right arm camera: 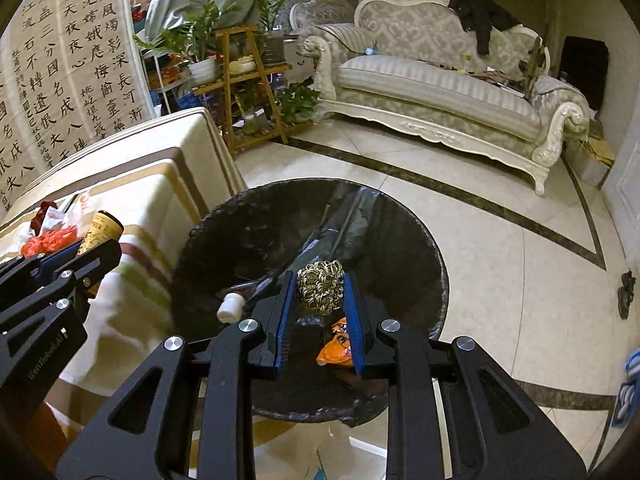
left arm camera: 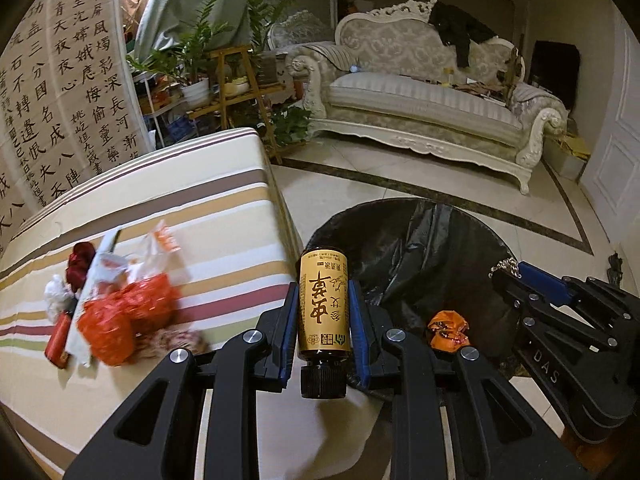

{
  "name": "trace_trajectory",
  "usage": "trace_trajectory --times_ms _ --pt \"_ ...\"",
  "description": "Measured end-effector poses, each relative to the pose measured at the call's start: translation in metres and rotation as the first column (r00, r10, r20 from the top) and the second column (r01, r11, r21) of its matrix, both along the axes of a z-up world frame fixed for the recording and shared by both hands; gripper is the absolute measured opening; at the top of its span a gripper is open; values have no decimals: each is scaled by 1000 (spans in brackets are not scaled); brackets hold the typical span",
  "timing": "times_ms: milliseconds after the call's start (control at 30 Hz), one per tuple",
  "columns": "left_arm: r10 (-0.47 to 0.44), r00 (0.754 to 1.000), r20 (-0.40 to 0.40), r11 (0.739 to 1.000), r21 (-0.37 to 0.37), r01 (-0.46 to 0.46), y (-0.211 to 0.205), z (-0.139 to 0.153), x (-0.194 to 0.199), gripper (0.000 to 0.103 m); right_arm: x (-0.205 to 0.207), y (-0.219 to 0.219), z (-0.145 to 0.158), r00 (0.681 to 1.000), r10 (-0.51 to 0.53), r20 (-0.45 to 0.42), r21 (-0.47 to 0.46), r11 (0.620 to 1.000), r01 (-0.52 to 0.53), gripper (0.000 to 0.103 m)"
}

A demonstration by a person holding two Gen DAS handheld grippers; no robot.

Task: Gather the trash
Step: 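Carry the bottle and scrubber over the black bin and open both tools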

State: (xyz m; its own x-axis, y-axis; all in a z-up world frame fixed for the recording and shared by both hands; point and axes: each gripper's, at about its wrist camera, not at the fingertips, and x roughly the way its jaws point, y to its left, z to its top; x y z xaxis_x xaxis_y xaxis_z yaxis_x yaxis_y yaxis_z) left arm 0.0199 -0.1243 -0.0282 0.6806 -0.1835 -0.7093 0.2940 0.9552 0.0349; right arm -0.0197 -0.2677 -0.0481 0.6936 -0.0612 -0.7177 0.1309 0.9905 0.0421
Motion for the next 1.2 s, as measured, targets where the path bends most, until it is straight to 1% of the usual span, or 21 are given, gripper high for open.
trace_trajectory --times_ms 333,567,633,667,700,767,867,967,1100,1200 --pt "-14 1000 -8 999 31 14 -26 -6 16 25 16 -18 -4 1000 -7 -5 16 1000 7 24" --pt "-21 999 -27 998 52 22 -34 -14 24 25 25 -23 -6 1000 -16 -12 22 1000 17 25" --pt "-22 999 -23 998 62 24 -35 -14 24 28 26 -25 -7 1000 -23 -13 28 999 23 29" --pt "-24 999 -22 998 64 25 -36 -14 23 34 26 -27 -7 1000 -25 -13 32 999 26 36" --pt "-21 1000 -20 998 64 23 -35 -14 23 42 26 -28 -6 1000 -29 -10 35 999 30 39" --pt "-18 1000 -12 998 58 19 -34 -13 22 50 25 -29 -5 999 -35 -6 34 999 35 39" --pt "-13 1000 -12 998 54 13 -32 -12 24 54 23 -30 -4 999 -43 -2 35 998 43 39" --pt "-10 1000 -13 999 46 11 -29 -11 24 55 23 -33 -1 999 -52 1 38 998 52 39" --pt "-4 1000 -7 999 38 5 -24 -7 23 61 21 -35 3 998 -61 8 36 998 60 40" --pt "1 1000 -2 999 33 -1 -20 -5 22 63 20 -33 6 998 -64 12 35 997 64 41"
